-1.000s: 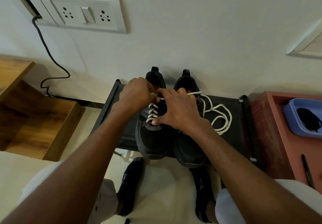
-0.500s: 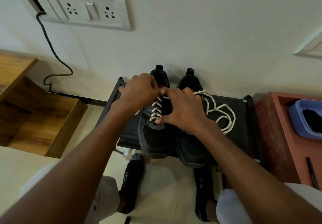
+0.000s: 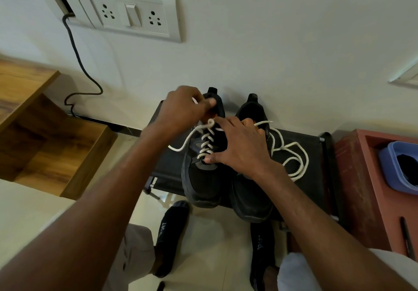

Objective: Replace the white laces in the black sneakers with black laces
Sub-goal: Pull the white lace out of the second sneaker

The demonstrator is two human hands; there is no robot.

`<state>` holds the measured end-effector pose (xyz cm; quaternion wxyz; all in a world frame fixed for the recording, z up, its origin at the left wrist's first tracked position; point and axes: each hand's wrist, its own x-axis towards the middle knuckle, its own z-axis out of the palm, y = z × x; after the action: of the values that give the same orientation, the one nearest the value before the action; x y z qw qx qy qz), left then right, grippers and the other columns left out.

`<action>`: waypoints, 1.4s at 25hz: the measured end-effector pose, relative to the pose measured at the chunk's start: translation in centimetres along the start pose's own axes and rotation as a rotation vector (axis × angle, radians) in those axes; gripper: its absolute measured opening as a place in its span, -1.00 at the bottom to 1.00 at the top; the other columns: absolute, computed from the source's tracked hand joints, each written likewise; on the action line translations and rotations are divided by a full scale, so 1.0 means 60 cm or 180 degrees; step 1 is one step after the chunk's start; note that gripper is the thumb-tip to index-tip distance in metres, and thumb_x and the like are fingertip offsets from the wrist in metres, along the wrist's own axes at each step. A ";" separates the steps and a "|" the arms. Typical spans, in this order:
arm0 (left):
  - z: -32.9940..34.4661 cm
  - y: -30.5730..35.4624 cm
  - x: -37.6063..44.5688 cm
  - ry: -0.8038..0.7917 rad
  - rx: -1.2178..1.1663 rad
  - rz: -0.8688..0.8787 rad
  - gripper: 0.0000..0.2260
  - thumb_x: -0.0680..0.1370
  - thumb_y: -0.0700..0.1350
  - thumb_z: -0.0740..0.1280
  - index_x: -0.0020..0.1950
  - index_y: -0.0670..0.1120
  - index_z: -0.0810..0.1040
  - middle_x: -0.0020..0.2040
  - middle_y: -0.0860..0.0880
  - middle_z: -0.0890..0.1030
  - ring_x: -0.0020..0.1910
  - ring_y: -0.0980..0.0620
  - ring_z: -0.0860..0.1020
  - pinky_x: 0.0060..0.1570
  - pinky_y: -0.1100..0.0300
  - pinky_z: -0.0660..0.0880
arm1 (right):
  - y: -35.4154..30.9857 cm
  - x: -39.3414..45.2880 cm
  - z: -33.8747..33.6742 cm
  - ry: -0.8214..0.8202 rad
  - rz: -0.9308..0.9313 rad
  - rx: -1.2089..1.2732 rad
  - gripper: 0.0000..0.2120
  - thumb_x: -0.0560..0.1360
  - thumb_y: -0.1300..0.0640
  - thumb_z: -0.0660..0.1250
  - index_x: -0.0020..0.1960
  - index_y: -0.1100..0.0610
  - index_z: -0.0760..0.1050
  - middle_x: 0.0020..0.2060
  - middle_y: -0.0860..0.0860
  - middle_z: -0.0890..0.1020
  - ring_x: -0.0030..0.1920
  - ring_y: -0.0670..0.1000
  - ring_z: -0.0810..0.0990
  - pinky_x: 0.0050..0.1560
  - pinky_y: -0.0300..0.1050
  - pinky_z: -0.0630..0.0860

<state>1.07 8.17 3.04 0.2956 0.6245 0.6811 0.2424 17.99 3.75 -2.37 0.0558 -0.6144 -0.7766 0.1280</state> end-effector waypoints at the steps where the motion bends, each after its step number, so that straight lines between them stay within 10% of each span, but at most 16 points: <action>1: 0.010 -0.001 -0.002 -0.0130 0.0397 0.0157 -0.77 0.57 0.17 0.43 -0.08 0.02 0.64 -0.26 0.07 0.63 -0.25 0.13 0.59 -0.29 0.20 0.41 | 0.000 0.001 0.000 0.0005 0.0006 -0.0022 -0.02 0.31 -0.47 0.47 0.60 -0.15 0.21 0.49 -0.09 0.39 0.44 0.12 0.35 0.41 0.25 0.34; 12: 0.031 -0.009 0.002 -0.0472 0.1277 0.0473 -0.91 0.53 -0.11 0.48 0.00 -0.01 0.75 -0.10 -0.04 0.68 -0.10 -0.04 0.61 -0.24 0.18 0.41 | -0.001 0.003 0.000 0.0009 0.0024 -0.0025 -0.01 0.29 -0.48 0.48 0.59 -0.19 0.21 0.50 -0.12 0.39 0.45 0.11 0.35 0.37 0.22 0.35; 21: -0.024 0.019 0.010 -0.0387 -0.2495 -0.0778 -0.78 0.71 -0.23 0.15 -0.11 -0.14 0.47 -0.13 -0.13 0.71 -0.10 -0.12 0.70 -0.18 0.06 0.55 | 0.002 0.000 -0.007 -0.0119 0.0033 0.0051 -0.02 0.33 -0.46 0.48 0.61 -0.18 0.17 0.53 -0.10 0.36 0.49 0.13 0.32 0.44 0.30 0.30; 27: 0.026 -0.019 0.018 -0.0665 0.1187 0.0335 -0.92 0.55 -0.10 0.47 0.02 -0.07 0.68 -0.01 -0.06 0.60 -0.02 -0.07 0.57 -0.12 0.12 0.43 | 0.000 -0.004 -0.007 -0.0045 0.0062 0.0091 -0.02 0.30 -0.47 0.48 0.59 -0.22 0.18 0.50 -0.13 0.41 0.47 0.11 0.34 0.45 0.29 0.30; 32: 0.034 -0.023 0.014 -0.0365 0.1122 0.0713 -0.93 0.45 -0.15 0.55 -0.10 -0.01 0.73 -0.06 -0.07 0.56 -0.07 -0.07 0.56 -0.34 0.24 0.26 | -0.003 -0.004 -0.006 0.0029 0.0141 0.0196 -0.04 0.26 -0.47 0.51 0.54 -0.20 0.25 0.46 -0.12 0.45 0.45 0.10 0.37 0.43 0.26 0.32; 35: 0.028 -0.012 0.013 -0.0130 0.0751 0.0367 -0.88 0.48 -0.23 0.43 -0.22 -0.04 0.63 -0.08 -0.09 0.61 -0.12 -0.06 0.60 -0.26 0.14 0.49 | -0.001 -0.005 -0.008 0.0036 0.0157 0.0238 -0.03 0.26 -0.46 0.52 0.54 -0.18 0.25 0.46 -0.11 0.44 0.45 0.10 0.36 0.42 0.25 0.33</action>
<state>1.72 8.78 1.26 0.2194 0.6979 0.6617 0.1644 18.12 3.48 -1.86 0.0799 -0.6315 -0.7555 0.1548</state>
